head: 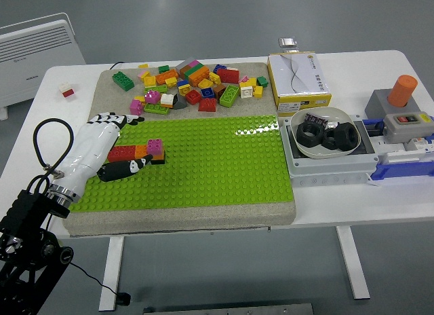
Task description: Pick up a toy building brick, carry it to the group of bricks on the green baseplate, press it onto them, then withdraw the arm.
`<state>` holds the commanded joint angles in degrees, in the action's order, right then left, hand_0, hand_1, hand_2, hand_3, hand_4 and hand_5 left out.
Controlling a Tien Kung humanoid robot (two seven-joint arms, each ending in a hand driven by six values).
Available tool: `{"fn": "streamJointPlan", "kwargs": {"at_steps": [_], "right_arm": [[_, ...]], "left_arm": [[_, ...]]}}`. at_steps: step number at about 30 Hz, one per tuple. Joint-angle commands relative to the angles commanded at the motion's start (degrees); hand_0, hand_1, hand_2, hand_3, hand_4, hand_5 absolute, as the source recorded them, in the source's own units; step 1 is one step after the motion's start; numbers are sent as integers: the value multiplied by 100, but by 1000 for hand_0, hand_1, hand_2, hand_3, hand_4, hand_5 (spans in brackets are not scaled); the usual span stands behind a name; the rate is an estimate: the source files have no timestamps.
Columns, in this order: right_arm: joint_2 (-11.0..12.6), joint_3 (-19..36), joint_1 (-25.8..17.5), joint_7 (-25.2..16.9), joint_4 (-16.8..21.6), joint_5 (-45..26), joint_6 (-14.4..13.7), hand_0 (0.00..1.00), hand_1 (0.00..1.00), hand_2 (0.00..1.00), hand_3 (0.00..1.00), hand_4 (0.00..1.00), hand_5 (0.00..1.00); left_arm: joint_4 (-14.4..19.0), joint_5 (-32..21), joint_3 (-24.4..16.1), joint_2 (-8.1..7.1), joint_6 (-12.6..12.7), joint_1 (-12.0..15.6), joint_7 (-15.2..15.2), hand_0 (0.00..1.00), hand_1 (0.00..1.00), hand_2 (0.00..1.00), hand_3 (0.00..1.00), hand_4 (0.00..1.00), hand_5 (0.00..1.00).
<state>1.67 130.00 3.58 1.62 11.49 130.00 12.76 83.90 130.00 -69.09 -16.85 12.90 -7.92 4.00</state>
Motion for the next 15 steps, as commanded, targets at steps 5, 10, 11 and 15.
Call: {"fn": "streamJointPlan", "kwargs": {"at_steps": [5, 10, 11, 15], "right_arm": [[15, 0, -22, 38, 83, 0, 82, 672, 660, 743, 736, 718, 998], [32, 0, -27, 40, 71, 0, 57, 673, 659, 740, 731, 717, 998], [38, 0, -26, 38, 66, 0, 48, 673, 659, 740, 731, 717, 998], [54, 0, -16, 25, 48, 0, 23, 670, 659, 740, 732, 715, 998]], "left_arm": [[-164, 0, -96, -403, -345, -100, -259, 906, 864, 832, 793, 835, 2], [-258, 0, -3, -570, -565, -228, -353, 906, 887, 863, 808, 833, 2], [-277, 0, 31, -583, -599, -259, -366, 906, 887, 863, 808, 833, 2], [-319, 0, 123, -597, -675, -337, -390, 905, 883, 864, 801, 833, 2]]}}
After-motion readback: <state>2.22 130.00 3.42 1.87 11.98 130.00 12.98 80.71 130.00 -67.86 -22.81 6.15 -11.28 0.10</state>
